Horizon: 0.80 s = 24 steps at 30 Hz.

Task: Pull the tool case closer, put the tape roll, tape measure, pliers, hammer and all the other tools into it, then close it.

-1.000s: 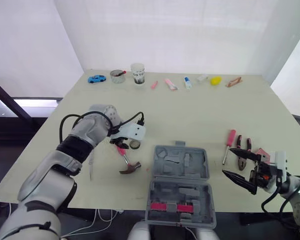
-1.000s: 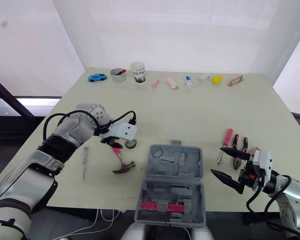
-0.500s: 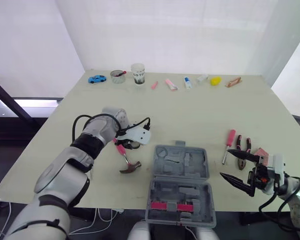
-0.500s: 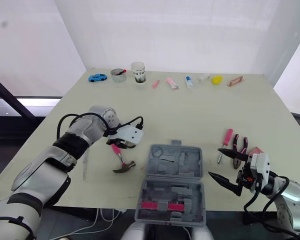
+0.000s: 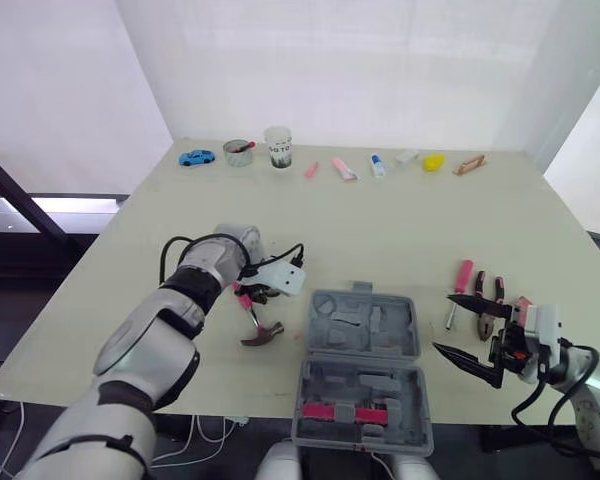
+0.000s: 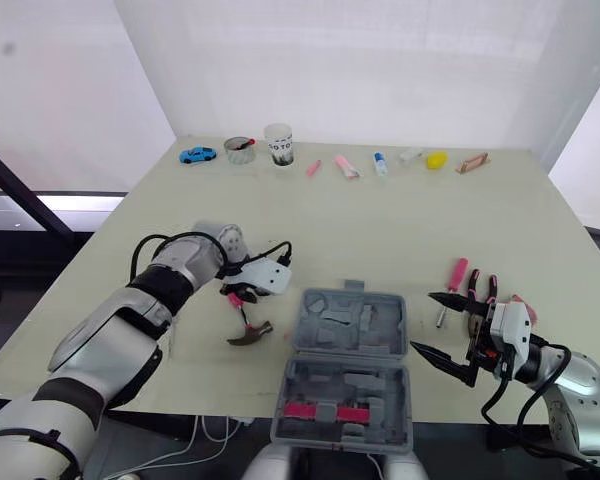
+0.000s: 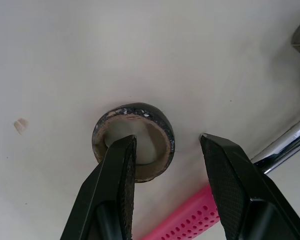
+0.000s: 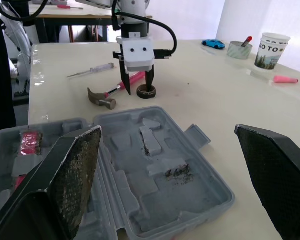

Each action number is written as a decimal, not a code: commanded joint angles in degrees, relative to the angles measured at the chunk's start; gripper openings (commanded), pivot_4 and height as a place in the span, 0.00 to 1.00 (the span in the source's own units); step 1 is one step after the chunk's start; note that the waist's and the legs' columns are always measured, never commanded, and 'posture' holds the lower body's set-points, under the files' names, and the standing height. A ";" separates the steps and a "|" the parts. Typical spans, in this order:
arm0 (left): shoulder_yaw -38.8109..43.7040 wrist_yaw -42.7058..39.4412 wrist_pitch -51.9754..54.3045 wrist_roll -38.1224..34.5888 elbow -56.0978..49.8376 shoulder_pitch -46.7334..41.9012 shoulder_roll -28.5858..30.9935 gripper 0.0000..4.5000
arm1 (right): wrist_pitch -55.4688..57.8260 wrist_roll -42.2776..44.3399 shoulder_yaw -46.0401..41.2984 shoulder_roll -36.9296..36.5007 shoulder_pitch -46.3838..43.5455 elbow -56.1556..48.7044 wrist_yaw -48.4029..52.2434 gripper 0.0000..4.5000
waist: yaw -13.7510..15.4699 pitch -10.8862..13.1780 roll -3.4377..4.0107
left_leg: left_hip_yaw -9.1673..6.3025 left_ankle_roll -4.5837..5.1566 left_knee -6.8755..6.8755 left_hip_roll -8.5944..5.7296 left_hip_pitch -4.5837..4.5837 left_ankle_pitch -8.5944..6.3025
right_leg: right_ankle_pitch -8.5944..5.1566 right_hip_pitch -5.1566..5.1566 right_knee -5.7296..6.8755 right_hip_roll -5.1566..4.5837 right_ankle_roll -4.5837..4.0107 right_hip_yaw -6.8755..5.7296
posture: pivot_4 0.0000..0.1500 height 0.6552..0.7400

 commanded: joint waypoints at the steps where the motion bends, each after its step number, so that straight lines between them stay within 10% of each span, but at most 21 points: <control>1: -1.09 1.62 -2.14 1.25 2.76 -1.62 -0.96 0.49 | 0.40 0.76 -0.28 -0.98 -0.24 -2.97 -0.69 1.00 | 0.02 0.00 0.00 | 0.00 0.00 0.00 0.00 0.01 0.00 | 0.00 0.00 0.02 0.00 0.00 0.00 | 1.00 1.00; 7: -1.61 1.91 -4.43 2.12 6.59 -2.63 -2.41 0.01 | 0.66 -0.18 0.21 -2.01 -0.36 -4.03 -0.75 1.00 | 0.16 -0.07 0.12 | -0.09 0.00 0.14 -0.03 0.04 0.01 | 0.00 0.13 0.10 0.03 0.01 0.01 | 1.00 1.00; 24: 2.33 -8.81 -5.96 -3.71 -5.76 -6.45 0.31 0.01 | 10.04 5.47 -1.44 -6.13 0.30 -8.21 0.59 1.00 | 0.03 0.02 -0.02 | -0.13 0.01 0.50 -0.02 -0.15 0.00 | 0.03 0.17 0.08 0.21 0.05 0.26 | 1.00 1.00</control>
